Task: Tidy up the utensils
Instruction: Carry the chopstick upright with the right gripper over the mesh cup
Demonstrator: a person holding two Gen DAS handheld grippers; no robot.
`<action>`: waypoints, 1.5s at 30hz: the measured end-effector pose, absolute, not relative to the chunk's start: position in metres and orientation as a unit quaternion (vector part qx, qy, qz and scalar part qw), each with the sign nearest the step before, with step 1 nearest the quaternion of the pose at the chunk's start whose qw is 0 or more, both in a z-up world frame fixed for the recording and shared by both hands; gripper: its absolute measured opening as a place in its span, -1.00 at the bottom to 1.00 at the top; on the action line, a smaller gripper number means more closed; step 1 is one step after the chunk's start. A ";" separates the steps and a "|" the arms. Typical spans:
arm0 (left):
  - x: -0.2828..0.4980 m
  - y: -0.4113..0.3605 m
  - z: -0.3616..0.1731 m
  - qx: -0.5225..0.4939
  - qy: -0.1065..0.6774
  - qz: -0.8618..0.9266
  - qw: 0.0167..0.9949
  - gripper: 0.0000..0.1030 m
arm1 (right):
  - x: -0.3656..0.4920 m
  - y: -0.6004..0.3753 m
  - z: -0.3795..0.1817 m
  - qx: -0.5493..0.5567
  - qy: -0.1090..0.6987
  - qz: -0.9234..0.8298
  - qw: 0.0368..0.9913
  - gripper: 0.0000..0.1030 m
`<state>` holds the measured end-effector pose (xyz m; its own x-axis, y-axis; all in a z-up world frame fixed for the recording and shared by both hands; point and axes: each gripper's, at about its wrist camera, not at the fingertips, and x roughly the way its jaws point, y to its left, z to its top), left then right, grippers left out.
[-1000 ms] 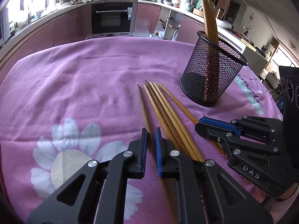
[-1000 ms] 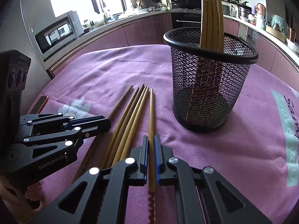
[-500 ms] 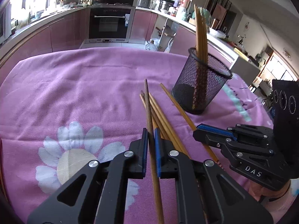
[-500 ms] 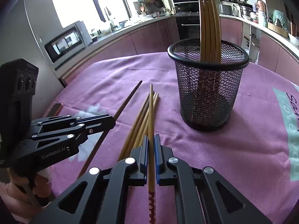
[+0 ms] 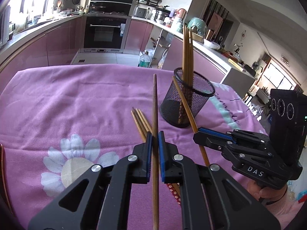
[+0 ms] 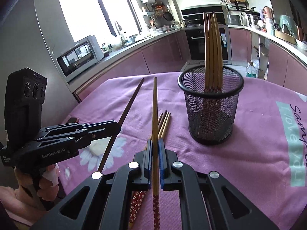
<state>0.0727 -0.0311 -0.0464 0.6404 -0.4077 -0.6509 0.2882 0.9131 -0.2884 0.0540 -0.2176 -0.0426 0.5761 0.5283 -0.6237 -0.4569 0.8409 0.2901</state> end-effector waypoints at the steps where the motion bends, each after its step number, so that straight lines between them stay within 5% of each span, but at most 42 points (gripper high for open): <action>1: 0.072 -0.030 -0.045 -0.080 0.376 -0.194 0.902 -0.86 | 0.054 -0.219 -0.041 0.050 0.364 0.278 0.887 -0.90; 45: 0.064 -0.041 0.008 -0.086 0.315 -0.238 0.915 -0.86 | 0.053 -0.248 -0.007 0.069 0.296 0.267 0.915 -0.90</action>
<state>0.0641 -0.0406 0.0078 0.6889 -0.4892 -0.5349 0.3815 0.8721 -0.3063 0.0529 -0.2478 -0.0066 0.6823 0.5294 -0.5042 -0.4478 0.8478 0.2842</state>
